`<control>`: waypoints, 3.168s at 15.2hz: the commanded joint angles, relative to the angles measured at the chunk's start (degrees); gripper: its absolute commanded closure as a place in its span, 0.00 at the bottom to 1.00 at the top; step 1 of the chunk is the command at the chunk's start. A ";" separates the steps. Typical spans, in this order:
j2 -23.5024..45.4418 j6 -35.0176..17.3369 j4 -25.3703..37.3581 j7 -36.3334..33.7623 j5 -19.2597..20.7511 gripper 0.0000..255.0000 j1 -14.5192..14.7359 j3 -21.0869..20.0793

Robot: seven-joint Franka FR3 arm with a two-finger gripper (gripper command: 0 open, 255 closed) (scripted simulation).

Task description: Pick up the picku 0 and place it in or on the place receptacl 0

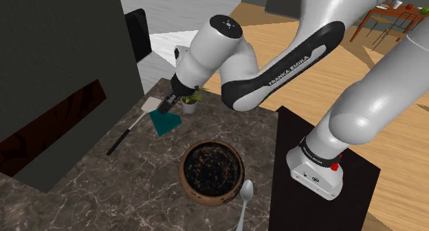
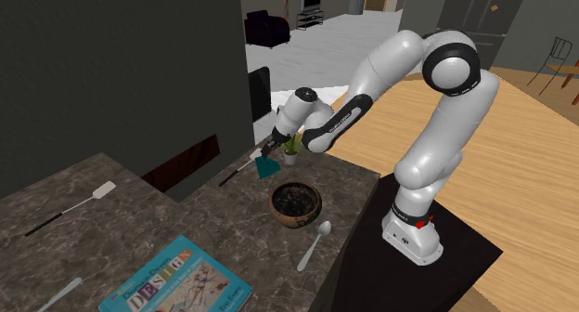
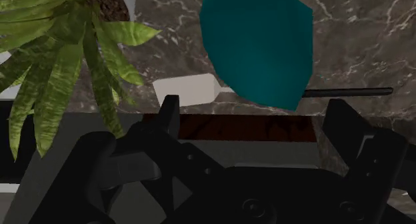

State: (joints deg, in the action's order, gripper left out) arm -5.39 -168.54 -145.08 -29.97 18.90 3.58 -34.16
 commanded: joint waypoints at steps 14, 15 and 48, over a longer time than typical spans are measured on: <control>14.48 5.08 9.20 -39.72 53.03 0.00 -5.77 -5.67; 14.48 5.08 9.20 -39.72 53.03 0.00 -5.77 -5.67; -3.64 8.04 6.24 0.76 4.01 1.00 -2.64 -5.87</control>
State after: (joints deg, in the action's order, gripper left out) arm -8.16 -161.07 -138.90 -31.05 25.10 0.12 -40.70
